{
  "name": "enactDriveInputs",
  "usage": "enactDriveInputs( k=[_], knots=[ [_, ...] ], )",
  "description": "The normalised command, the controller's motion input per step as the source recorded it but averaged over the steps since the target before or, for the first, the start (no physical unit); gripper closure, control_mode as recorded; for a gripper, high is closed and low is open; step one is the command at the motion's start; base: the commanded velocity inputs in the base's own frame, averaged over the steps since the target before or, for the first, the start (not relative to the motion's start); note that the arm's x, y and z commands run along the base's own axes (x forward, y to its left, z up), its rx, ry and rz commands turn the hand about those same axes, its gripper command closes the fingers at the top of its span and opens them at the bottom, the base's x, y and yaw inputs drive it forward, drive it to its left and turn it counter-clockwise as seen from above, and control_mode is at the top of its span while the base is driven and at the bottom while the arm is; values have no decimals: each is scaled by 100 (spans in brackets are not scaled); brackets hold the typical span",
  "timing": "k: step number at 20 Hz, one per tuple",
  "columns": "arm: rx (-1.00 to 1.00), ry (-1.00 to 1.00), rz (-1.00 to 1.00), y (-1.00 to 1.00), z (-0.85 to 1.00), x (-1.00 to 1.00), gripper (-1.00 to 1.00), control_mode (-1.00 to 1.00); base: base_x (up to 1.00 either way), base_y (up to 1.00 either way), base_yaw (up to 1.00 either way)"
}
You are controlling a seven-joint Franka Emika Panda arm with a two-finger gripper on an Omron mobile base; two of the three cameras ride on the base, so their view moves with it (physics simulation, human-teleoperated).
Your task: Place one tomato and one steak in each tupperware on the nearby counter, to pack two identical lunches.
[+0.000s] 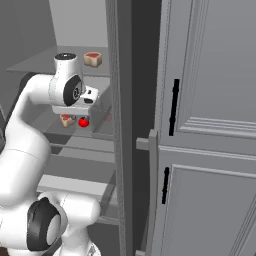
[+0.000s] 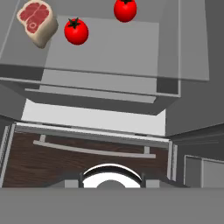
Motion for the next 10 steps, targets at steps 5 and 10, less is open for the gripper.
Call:
enactDriveInputs(
  k=[5,10],
  knots=[
    [0,-5,0,0,0,-20,-100,-100,0,0,0],
    [1,-29,0,3,17,-48,-100,-100,0,0,0]
  ],
)
